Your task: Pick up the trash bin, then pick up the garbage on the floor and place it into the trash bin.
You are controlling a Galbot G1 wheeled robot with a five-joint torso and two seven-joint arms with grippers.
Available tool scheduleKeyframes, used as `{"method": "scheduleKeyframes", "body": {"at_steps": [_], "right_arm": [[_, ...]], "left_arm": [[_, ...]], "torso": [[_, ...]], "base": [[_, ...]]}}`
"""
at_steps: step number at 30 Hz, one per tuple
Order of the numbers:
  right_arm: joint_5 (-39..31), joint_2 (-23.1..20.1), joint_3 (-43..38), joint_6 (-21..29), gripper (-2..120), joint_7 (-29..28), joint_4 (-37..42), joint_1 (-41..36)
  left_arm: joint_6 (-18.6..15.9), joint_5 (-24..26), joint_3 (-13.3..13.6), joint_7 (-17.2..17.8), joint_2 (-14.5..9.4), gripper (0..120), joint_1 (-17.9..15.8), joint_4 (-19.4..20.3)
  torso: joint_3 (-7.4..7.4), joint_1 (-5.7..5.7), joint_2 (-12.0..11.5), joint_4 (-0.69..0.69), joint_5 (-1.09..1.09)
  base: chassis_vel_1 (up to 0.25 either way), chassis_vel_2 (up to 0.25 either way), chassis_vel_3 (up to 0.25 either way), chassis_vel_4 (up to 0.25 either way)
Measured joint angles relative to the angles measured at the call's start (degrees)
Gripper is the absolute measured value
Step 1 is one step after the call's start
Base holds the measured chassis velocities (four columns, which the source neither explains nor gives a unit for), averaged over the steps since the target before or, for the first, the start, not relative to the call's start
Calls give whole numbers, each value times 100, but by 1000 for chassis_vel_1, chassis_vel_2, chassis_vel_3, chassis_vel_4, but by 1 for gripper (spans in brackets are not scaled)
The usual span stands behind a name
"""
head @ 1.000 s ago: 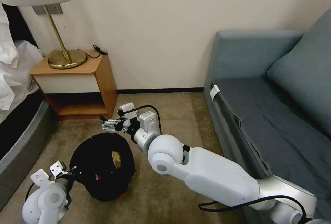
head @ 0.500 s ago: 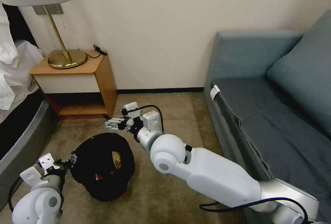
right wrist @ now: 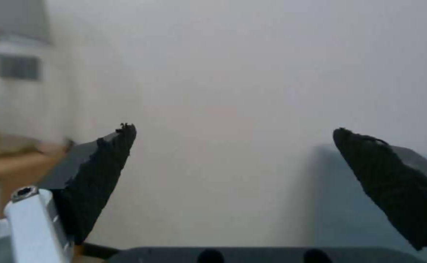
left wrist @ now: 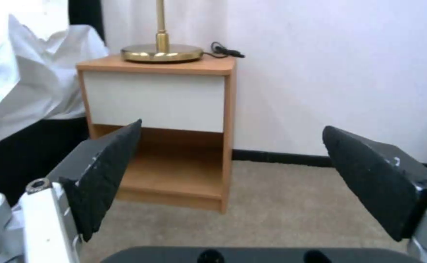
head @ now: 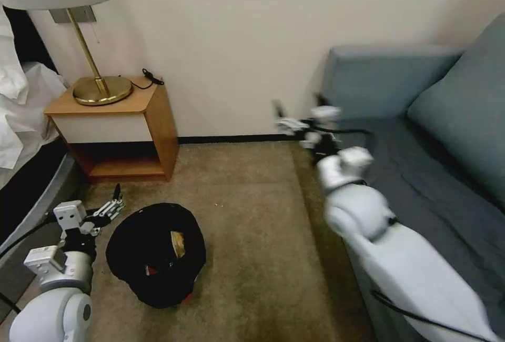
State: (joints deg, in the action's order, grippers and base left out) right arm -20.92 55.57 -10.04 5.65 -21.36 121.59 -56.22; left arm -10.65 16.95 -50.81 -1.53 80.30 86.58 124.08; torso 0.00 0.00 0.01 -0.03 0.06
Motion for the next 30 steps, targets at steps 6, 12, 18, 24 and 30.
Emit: {"method": "scheduleKeyframes", "body": {"at_steps": [6,12,18,24,30], "right_arm": [[702,208,-533,178,100,-378,704,-1450],[1386,953,-710,158,100,-551,902,-2401],[1696,1342,-806,162,100,-562,1080,-2823],[1974,1754,-847,300,100,-705,1035,-2910],[1959,1860,-776,327,100,-744,949,-2866]], "left_arm": [[27,-164,151,-30,-12,100,115,126],[139,-206,224,-47,-91,100,314,265],[172,-166,221,-47,-180,100,376,298],[196,-133,417,-145,-285,100,361,193],[189,-186,499,-189,-293,100,328,113]], "torso": [[0,0,0,0,-4],[0,-1,0,3,-6],[0,0,0,4,-6],[0,0,-1,4,-6],[0,0,-1,4,-6]], "base": [[0,0,0,0],[0,0,0,0],[0,0,0,0],[0,0,0,0],[0,0,0,0]]}}
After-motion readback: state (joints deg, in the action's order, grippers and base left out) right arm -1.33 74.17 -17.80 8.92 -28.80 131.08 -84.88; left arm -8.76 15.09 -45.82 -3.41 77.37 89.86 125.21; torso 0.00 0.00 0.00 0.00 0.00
